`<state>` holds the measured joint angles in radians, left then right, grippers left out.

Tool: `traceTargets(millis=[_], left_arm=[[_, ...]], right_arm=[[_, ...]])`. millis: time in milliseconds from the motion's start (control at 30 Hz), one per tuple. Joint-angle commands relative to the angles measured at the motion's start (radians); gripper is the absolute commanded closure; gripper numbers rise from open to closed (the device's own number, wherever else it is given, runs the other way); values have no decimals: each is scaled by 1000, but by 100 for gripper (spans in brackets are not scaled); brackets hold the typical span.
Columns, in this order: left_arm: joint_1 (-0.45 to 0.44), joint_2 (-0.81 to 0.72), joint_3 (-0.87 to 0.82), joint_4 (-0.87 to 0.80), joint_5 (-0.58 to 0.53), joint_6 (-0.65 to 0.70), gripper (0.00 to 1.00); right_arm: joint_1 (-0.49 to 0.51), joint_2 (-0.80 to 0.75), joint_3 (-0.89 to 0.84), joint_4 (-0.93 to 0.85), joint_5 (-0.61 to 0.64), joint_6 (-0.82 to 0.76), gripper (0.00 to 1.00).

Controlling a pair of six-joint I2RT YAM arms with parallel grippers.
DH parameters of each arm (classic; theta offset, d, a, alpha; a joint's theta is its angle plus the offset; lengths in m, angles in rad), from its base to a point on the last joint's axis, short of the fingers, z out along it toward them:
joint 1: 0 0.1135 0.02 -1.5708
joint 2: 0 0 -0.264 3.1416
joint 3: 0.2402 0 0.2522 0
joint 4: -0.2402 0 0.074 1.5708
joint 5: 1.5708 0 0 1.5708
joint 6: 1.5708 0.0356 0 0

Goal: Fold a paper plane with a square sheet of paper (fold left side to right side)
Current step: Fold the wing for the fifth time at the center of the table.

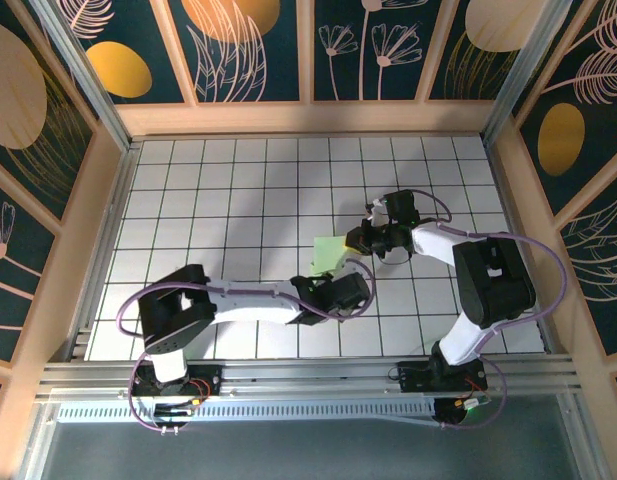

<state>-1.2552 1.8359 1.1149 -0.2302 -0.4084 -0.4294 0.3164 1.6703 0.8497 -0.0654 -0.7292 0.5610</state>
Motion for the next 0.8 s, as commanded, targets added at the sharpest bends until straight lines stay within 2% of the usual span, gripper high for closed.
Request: traceTargets(millis=[0,133,267,433,633,767], left_arm=[[-6,16,21,-94,-112,-48,43],[-5,22,25,-103,-163,-66,42],[-6,50,22,-78,-164,-67,41],[-6,101,39,-92,-208,-77,44],[-5,103,37,-92,-257,-106,56],[-6,113,33,-86,-248,-109,68]], right_arm=[[-4,16,28,-22,13,14,100],[-4,20,28,-20,14,13,100],[-5,25,26,-19,16,13,100],[-3,24,23,-22,25,10,100],[-3,27,22,-26,30,7,100],[-3,30,26,-28,34,4,100]])
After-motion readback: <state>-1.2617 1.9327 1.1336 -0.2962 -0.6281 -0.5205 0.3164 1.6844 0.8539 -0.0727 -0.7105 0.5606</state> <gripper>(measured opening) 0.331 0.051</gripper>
